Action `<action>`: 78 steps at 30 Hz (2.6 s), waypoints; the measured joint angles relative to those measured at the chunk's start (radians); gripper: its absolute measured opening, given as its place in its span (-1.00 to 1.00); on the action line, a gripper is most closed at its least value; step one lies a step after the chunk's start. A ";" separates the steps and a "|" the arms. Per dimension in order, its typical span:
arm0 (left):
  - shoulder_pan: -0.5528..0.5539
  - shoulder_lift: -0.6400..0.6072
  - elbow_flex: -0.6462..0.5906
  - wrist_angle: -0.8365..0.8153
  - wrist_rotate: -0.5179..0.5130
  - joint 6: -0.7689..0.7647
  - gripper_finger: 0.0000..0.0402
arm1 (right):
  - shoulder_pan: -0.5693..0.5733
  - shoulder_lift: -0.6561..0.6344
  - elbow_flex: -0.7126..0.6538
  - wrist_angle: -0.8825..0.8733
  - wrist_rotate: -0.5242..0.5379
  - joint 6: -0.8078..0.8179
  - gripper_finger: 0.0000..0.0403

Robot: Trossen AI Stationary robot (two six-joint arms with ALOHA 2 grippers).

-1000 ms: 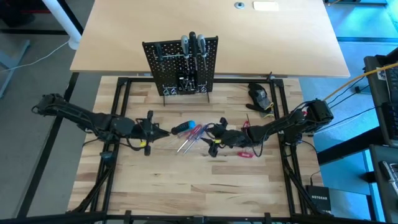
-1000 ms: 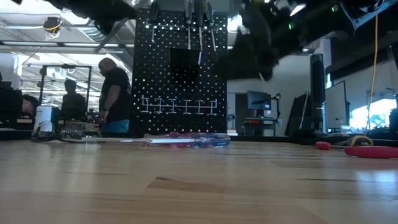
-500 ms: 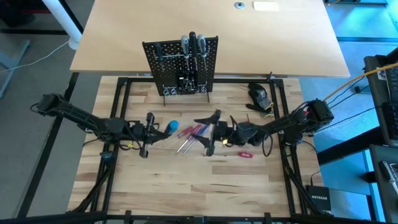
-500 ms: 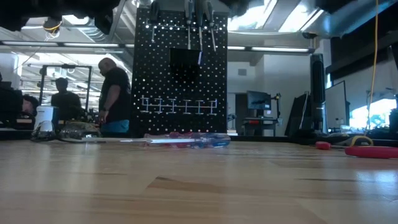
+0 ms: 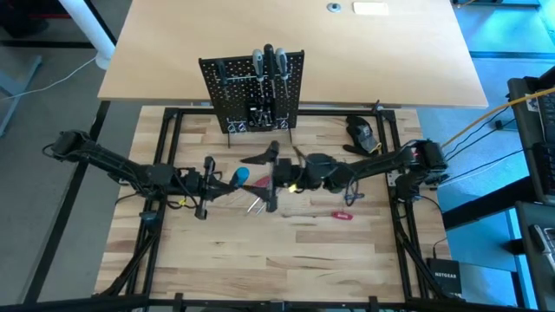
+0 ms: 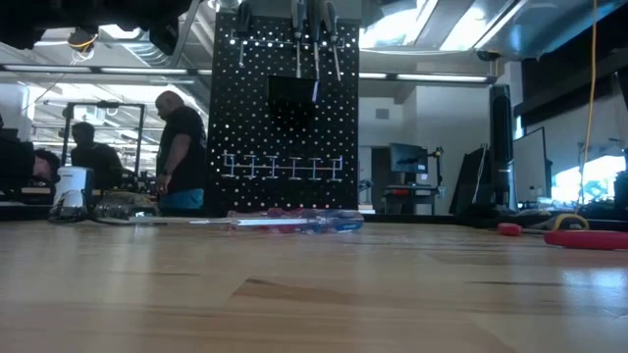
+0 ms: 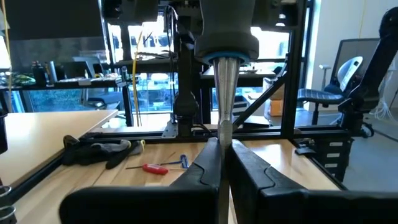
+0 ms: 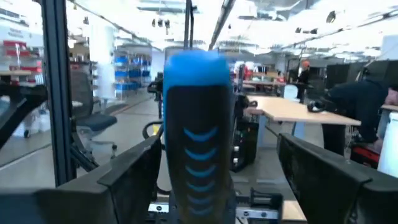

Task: Hang tools onto peg board
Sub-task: Hang the black and blue screwdriver on the peg board

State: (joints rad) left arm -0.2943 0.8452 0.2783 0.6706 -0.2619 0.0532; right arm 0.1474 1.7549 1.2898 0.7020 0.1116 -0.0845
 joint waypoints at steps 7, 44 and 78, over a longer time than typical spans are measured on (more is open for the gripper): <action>0.000 0.000 0.000 -0.005 0.000 0.000 -0.99 | 0.003 0.081 0.148 -0.121 -0.053 -0.051 0.50; -0.001 -0.073 0.127 -0.300 -0.008 -0.019 -0.07 | 0.002 0.081 0.280 -0.524 -0.007 -0.020 -0.27; 0.035 0.079 0.227 -0.294 -0.008 0.053 -0.50 | -0.011 0.134 0.281 -0.466 -0.018 0.032 0.21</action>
State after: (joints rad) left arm -0.2588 0.9244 0.5053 0.3767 -0.2695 0.1065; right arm 0.1368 1.8889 1.5703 0.2362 0.0937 -0.0521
